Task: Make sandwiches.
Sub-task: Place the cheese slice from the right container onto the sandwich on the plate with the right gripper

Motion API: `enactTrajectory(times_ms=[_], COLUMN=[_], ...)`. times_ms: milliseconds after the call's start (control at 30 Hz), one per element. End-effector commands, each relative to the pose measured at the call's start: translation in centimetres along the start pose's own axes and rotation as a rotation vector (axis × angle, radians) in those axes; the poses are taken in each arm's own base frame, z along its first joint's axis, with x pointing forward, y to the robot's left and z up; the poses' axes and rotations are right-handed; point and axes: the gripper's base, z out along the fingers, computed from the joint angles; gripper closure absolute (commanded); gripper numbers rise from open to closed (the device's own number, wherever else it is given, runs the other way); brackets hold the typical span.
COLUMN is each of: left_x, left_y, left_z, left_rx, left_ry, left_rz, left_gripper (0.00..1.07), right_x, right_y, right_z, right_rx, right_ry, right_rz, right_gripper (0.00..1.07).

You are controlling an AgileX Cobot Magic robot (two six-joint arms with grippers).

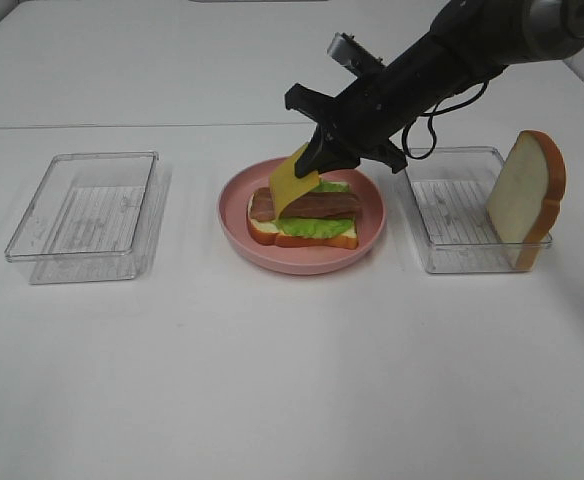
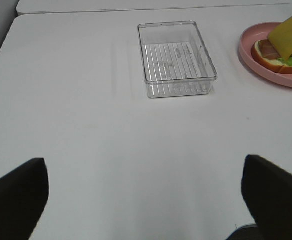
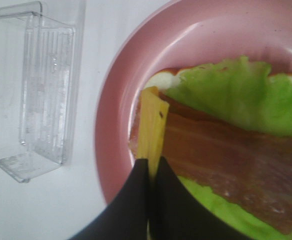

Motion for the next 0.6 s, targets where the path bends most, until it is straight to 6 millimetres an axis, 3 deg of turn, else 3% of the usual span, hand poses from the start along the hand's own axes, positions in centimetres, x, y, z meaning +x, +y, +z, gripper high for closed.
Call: enactTrajectory(times_ms=[33,233,300,333,400,433,467,500,567,600], left_x=[0.07,0.07,0.07,0.07,0.07,0.07,0.07,0.07,0.07,0.07], left_y=[0.01,0.01,0.01,0.01,0.01,0.01,0.01,0.01,0.01,0.01], left_z=[-0.21,-0.21,-0.21,-0.21,-0.21,-0.21,-0.21,-0.21,-0.21,-0.21], left_rx=[0.004,0.004,0.004,0.004,0.004,0.004,0.004,0.004,0.004,0.004], left_ry=[-0.021,-0.021,-0.021,-0.021,-0.021,-0.021,-0.021,-0.021,-0.021,-0.021], left_rz=[-0.002,-0.002,-0.002,-0.002,-0.002,-0.002,-0.002,-0.002,-0.002,-0.002], left_gripper=[0.07,0.07,0.07,0.07,0.07,0.07,0.07,0.07,0.07,0.07], right_x=[0.04,0.1,0.11,0.11,0.15,0.15,0.17,0.17,0.11,0.11], right_y=[-0.77,-0.91,-0.91,-0.91,-0.9,-0.9,-0.77,-0.77,-0.48,-0.48], right_z=[-0.04,-0.05,-0.05,-0.05,-0.05,-0.05,-0.23,-0.23,-0.86,-0.86], right_rx=[0.056,0.072,0.071,0.071,0.07,0.07,0.07,0.07,0.087,0.087], right_ry=[0.005,0.011,0.012,0.012,0.017,0.017,0.021,0.021,0.02,0.02], right_rz=[-0.03,-0.029,-0.032,-0.032,-0.031,-0.031,-0.037,-0.037,-0.07,-0.07], right_gripper=[1.07,1.07,0.96,0.96,0.62,0.62,0.46,0.46,0.29,0.29])
